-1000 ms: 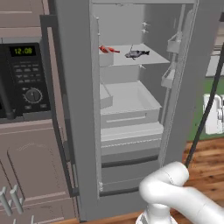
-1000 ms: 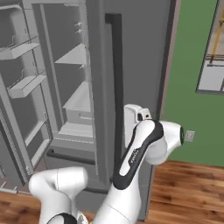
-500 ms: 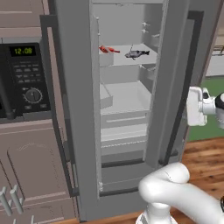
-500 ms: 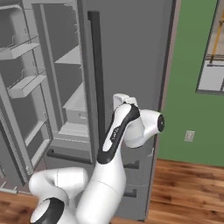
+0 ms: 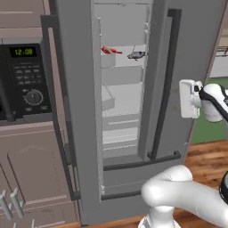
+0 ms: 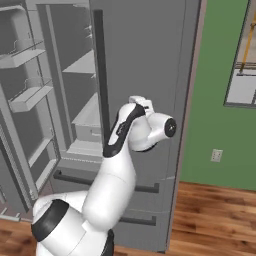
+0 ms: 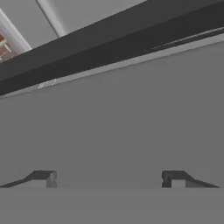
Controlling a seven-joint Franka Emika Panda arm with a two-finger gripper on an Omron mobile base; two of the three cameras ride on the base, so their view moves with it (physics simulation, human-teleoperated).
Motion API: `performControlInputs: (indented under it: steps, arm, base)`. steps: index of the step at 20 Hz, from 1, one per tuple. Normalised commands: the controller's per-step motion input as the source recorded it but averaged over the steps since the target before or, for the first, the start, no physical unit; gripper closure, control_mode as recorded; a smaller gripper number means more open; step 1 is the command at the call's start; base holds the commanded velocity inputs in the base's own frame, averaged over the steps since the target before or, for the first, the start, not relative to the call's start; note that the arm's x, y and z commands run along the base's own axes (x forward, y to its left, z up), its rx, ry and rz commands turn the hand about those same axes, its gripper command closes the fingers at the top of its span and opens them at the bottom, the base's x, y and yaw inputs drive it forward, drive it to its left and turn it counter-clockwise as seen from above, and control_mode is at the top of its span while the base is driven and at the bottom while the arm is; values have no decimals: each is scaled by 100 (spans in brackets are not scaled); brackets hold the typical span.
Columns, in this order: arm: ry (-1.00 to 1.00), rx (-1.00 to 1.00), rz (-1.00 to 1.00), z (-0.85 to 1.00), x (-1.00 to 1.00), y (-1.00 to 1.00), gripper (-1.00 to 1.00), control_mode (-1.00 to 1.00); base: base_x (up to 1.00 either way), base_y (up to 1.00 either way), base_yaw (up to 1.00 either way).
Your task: Place the fish on the counter behind the older fish on the same shelf of the fridge to maintain FIFO order. Close the fridge door when finished.
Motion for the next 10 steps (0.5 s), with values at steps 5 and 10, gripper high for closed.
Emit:
performControlInputs:
  steps: [5,10]
  arm:
    - [0,-3,-18,1,66,0,-100,-100]
    - [0,-2,-18,1,55,0,-100,-100]
  base:
    - [0,0,0]
    - [0,0,0]
